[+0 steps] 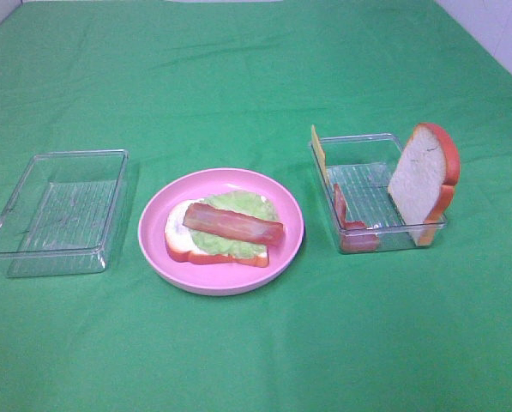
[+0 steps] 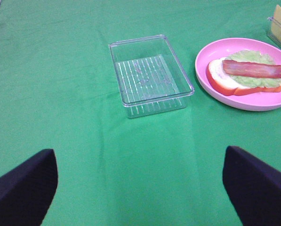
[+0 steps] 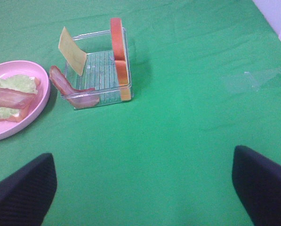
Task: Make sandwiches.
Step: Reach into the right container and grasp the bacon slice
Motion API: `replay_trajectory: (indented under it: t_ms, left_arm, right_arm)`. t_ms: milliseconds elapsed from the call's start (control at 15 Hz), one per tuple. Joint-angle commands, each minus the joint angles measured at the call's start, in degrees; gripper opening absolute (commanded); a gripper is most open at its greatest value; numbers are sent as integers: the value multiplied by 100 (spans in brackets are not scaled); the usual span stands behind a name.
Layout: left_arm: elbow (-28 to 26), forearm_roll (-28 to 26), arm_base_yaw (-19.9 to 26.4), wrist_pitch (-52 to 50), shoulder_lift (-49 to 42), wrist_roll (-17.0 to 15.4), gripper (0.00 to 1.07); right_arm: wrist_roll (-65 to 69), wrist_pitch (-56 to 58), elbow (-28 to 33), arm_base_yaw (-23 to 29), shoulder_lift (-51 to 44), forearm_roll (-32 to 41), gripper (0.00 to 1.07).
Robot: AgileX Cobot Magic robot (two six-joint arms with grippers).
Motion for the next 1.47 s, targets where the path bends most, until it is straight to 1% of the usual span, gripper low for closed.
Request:
replay_trajectory:
  t_ms: [67,267,400,533,667,800,933,1000,1067,1133,1267,1467]
  left_arm:
    - [6,6,143,-23,-126,-6,88]
    - [6,-29,865,-23,-132,-23,88]
    - [6,-34,1112,-23,-138,-23,88]
    - [6,-29,1243,-23,-138,-23,88]
    - [6,-29,1243,-23,-138,-17,88]
    - [6,-29,1243,-23,-138,-17,88]
    - [6,-29,1243,-23,-138,-17,88]
    - [6,-29,1243,-23,-138,-17,88]
    - [6,-29,1243,-23,-138,-17,88]
    - [6,-29,1243,-23,-138,-17,88]
    - [6,-29,1243,-23,-138,-17,88]
    - [6,-29,1243,-23,-138,-17,88]
  right_arm:
    - [-92,-69,6,-11,-34,11,97]
    - [-92,-63,6,-11,-34,11,97]
    - [-92,-63,6,-11,-34,11,97]
    - [-92,-63,6,-11,-29,11,97]
    - [-126,-63,6,-11,0,11,97]
    - [-246,-40,-92,-11,407,86,97]
    - [-275,160,-487,-11,1392,172,97]
    - [-229,670,-1123,-11,2813,241,97]
    - [-241,859,-1513,-11,3552,309,97]
    - [-241,894,-1707,-11,3839,309,97]
    - [-241,848,-2418,-11,5122,304,97]
    - [-241,997,-3409,-11,6692,298,97]
